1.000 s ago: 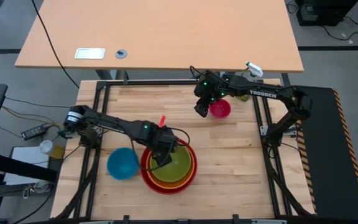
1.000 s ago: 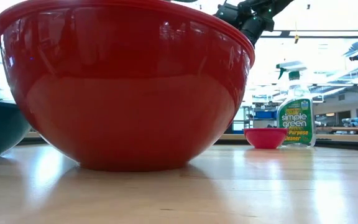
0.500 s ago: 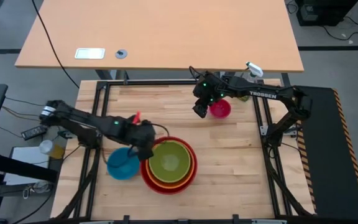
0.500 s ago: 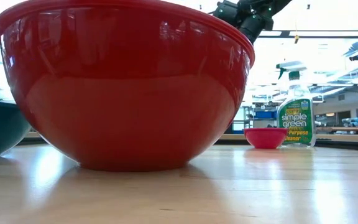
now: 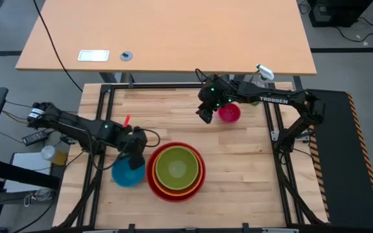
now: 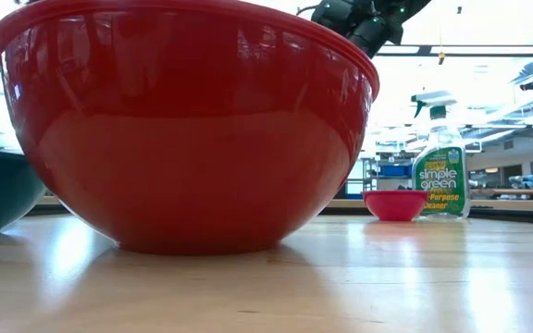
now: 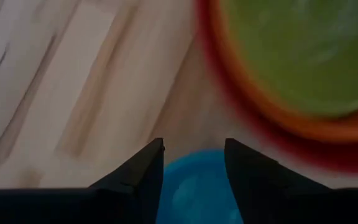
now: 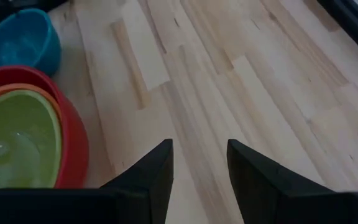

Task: Nest bowls inside each other
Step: Stack the green bowl on top of the orange bowl

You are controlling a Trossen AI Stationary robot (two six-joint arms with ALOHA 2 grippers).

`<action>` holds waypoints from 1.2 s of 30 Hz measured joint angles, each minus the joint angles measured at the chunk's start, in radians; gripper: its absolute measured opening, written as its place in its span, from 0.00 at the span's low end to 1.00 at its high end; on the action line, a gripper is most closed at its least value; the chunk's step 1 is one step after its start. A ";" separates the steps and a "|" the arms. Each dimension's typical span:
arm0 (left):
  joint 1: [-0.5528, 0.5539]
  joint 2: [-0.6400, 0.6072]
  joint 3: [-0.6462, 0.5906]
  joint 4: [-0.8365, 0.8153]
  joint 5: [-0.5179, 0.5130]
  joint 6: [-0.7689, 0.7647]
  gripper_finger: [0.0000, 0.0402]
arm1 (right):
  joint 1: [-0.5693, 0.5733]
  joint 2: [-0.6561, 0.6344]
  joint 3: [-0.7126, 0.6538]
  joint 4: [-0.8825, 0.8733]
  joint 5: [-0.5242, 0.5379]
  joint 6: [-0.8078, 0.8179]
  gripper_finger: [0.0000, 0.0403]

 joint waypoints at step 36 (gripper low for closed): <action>0.022 0.013 0.027 -0.154 0.114 0.011 0.43 | 0.452 0.433 0.256 0.184 0.307 -0.159 0.39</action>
